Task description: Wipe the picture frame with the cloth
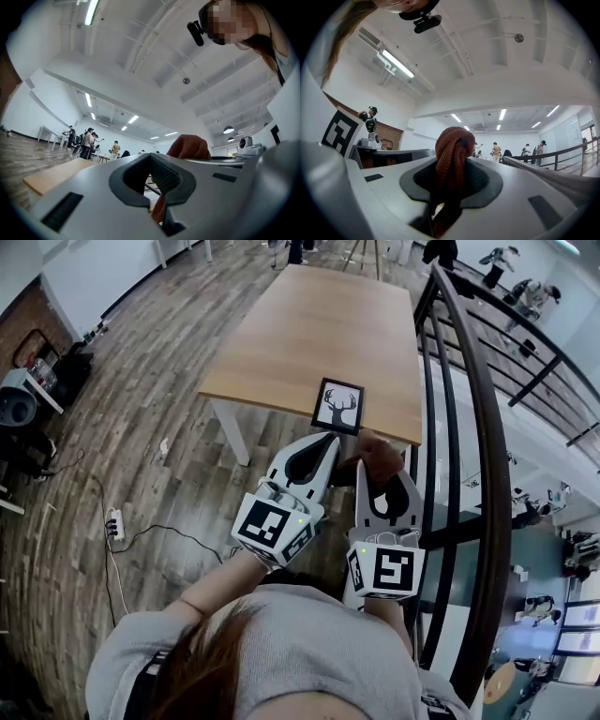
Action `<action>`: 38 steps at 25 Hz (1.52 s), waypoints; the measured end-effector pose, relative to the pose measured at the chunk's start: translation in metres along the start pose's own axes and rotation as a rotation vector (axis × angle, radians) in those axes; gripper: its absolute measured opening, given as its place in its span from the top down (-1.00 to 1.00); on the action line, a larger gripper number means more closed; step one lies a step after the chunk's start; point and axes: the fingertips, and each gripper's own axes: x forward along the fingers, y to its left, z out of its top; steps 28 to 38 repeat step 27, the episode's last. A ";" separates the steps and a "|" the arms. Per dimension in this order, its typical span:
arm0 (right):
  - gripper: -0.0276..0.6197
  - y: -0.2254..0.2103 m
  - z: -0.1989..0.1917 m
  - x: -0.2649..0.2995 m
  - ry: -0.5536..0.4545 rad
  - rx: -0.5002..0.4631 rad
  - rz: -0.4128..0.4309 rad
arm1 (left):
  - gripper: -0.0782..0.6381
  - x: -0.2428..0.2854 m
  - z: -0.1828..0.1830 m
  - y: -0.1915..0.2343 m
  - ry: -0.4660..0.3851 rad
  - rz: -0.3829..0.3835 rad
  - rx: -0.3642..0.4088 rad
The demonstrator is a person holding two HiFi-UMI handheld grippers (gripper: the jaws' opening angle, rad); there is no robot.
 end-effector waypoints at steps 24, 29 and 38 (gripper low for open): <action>0.50 0.017 0.007 0.013 0.000 -0.009 -0.003 | 0.76 -0.005 0.003 0.021 0.007 0.024 -0.010; 0.50 0.019 0.007 0.015 -0.002 -0.008 -0.007 | 0.76 -0.005 0.002 0.025 0.011 0.024 -0.003; 0.50 0.019 0.007 0.015 -0.002 -0.008 -0.007 | 0.76 -0.005 0.002 0.025 0.011 0.024 -0.003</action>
